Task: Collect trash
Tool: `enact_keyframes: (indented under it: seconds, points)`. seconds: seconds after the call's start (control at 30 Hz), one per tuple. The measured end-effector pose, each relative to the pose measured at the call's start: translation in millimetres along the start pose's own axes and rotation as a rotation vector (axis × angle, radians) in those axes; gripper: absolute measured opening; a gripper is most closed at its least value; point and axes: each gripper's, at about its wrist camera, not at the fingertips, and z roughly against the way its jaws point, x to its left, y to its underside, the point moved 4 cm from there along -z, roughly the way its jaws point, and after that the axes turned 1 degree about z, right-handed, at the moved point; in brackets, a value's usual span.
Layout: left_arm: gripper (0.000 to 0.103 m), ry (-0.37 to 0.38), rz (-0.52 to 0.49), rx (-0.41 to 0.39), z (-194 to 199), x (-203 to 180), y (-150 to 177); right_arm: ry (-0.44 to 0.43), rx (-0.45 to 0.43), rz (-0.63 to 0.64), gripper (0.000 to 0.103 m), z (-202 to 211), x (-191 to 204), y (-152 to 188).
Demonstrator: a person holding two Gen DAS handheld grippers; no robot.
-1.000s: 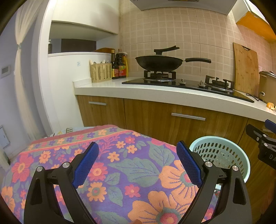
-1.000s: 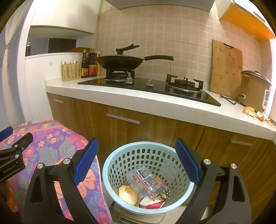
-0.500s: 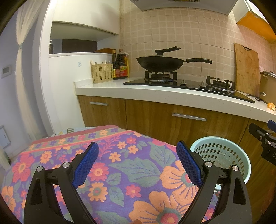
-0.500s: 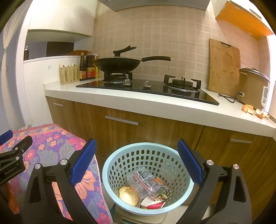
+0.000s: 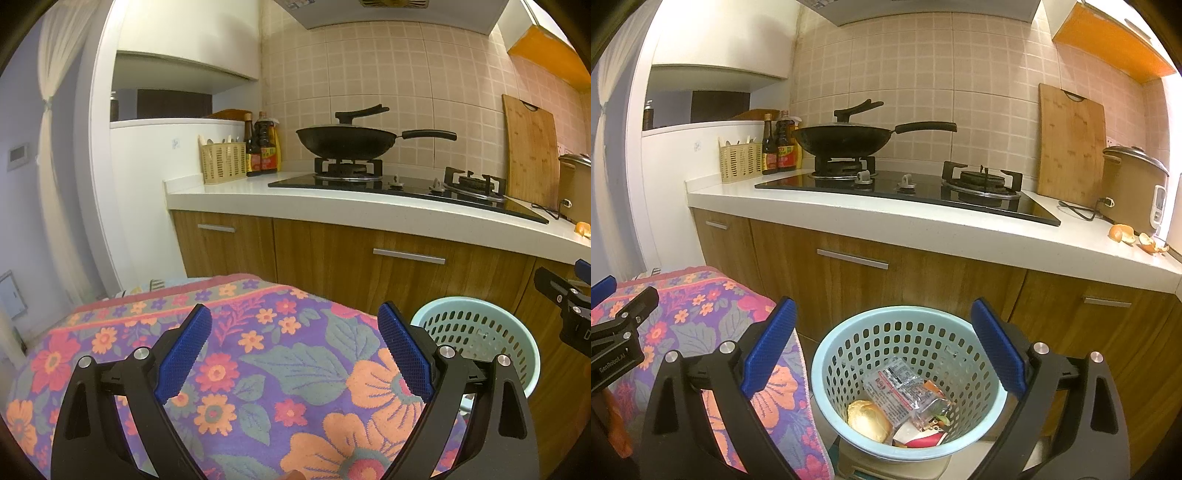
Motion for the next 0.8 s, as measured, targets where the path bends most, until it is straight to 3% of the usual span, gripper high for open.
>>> enact_keyframes:
  seconds: [0.8]
  points:
    - [0.092, -0.020, 0.019, 0.007, 0.9, 0.4, 1.7, -0.009, 0.009, -0.014, 0.091, 0.8, -1.6, 1.2]
